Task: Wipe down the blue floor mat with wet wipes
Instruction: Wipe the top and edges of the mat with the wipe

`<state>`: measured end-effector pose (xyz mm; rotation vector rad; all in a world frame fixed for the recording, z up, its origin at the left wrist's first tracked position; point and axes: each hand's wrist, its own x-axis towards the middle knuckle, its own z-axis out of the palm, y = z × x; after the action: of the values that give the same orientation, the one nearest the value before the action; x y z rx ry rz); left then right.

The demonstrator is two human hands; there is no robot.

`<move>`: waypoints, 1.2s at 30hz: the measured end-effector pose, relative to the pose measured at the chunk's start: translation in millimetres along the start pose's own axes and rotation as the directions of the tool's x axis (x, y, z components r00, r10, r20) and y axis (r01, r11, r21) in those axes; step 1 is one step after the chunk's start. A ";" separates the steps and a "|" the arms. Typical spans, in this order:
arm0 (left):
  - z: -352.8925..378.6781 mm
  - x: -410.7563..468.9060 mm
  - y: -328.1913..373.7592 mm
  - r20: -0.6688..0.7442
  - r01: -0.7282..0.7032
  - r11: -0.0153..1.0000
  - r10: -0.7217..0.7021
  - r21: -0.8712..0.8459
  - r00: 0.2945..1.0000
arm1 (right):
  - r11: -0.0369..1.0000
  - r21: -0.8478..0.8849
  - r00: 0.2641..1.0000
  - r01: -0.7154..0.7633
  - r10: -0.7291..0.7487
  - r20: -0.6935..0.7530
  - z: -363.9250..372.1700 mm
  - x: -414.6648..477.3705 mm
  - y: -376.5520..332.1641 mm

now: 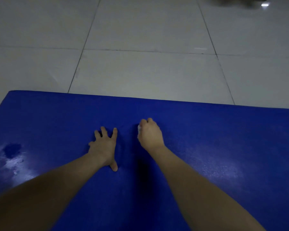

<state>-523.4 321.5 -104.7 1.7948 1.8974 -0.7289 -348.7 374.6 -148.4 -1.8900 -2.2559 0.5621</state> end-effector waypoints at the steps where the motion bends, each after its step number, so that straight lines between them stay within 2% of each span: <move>1: 0.2 1.1 0.4 -0.007 0.002 1.000 -0.002 -0.006 1.000 | 1.000 -0.005 1.000 -0.021 0.021 -0.020 -4.6 2.2 15.8; 4: 1.6 2.6 -0.6 0.008 0.011 1.000 -0.011 -0.003 1.000 | 0.975 0.088 0.970 -0.206 0.215 -0.112 -28.6 0.4 78.3; 8: 0.8 3.5 2.9 0.013 0.015 1.000 -0.015 0.013 1.000 | 0.874 0.141 0.842 -0.464 0.485 -0.237 -66.1 -8.4 159.8; 11: 0.0 4.5 4.5 0.015 0.021 0.999 -0.022 0.041 1.000 | 0.807 0.221 0.767 -0.547 0.589 -0.255 -74.4 -8.9 178.0; 13: 0.8 5.7 4.4 0.016 0.017 0.998 -0.018 0.056 1.000 | 0.787 0.227 0.755 -0.574 0.616 -0.226 -67.8 -1.9 167.0; 16: 1.8 6.2 1.7 0.000 0.008 0.997 -0.008 0.072 1.000 | 0.825 0.200 0.812 -0.528 0.560 -0.165 -56.2 15.4 128.6; 21: 5.4 7.6 -1.7 -0.034 -0.013 0.995 0.016 0.103 0.999 | 0.949 0.145 0.958 -0.279 0.285 -0.022 -22.1 36.8 21.1; 23: 5.7 6.6 -1.8 -0.036 -0.013 0.994 0.017 0.111 0.999 | 0.980 0.096 0.985 -0.175 0.175 0.010 -10.2 36.9 -5.2; 25: 4.7 8.0 -2.8 -0.031 -0.016 0.992 0.020 0.125 0.999 | 0.991 0.053 0.993 -0.122 0.122 0.010 -11.3 38.4 0.8; 27: 3.2 10.1 -3.7 -0.022 -0.030 0.990 0.033 0.134 0.999 | 0.989 0.001 0.988 -0.151 0.150 -0.047 -22.2 37.0 27.2; 29: 0.8 10.3 -4.7 -0.015 -0.043 0.990 0.046 0.137 0.999 | 0.962 0.006 0.954 -0.273 0.272 -0.123 -35.6 32.5 63.8; 34: -10.5 12.3 -23.5 -0.014 -0.170 0.969 0.175 0.178 0.984 | 0.817 0.036 0.795 -0.575 0.569 -0.212 -61.3 7.4 140.0; 36: -24.2 20.9 -41.9 -0.093 -0.259 0.944 0.282 0.202 0.955 | 0.773 0.054 0.751 -0.632 0.628 -0.204 -62.7 7.0 146.7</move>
<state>-565.5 351.9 -95.8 2.2089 1.6491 -0.7342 -193.9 413.6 -146.3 -2.5796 -1.4514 0.3776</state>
